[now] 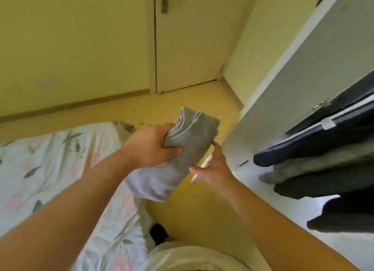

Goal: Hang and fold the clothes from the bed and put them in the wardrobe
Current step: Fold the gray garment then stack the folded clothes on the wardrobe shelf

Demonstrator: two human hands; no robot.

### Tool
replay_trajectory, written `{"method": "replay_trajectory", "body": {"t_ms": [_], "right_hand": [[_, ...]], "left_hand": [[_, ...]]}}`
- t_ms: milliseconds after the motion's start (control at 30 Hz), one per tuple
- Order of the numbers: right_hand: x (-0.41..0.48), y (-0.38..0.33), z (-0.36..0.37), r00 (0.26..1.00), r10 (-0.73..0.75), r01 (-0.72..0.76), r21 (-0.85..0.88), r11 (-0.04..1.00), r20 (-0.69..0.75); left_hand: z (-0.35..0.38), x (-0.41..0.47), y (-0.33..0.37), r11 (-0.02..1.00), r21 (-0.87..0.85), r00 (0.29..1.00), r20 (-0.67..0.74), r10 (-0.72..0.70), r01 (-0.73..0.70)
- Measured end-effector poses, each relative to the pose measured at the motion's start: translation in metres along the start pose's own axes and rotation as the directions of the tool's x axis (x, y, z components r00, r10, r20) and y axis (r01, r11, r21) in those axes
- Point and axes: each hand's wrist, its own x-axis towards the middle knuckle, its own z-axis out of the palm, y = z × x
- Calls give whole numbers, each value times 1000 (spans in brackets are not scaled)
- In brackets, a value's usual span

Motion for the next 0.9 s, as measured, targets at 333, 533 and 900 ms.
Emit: {"method": "replay_trajectory", "body": {"t_ms": [333, 533, 900], "right_hand": [[-114, 26, -174, 920, -390, 237, -744, 625, -35], [-166, 80, -234, 991, 42, 2, -336, 942, 124], [-251, 85, -361, 990, 95, -65, -250, 966, 108]], "left_hand": [[82, 49, 189, 695, 388, 768, 513, 382, -605], [142, 41, 261, 740, 251, 654, 686, 319, -624], [182, 44, 335, 845, 85, 644, 688, 333, -527]]}}
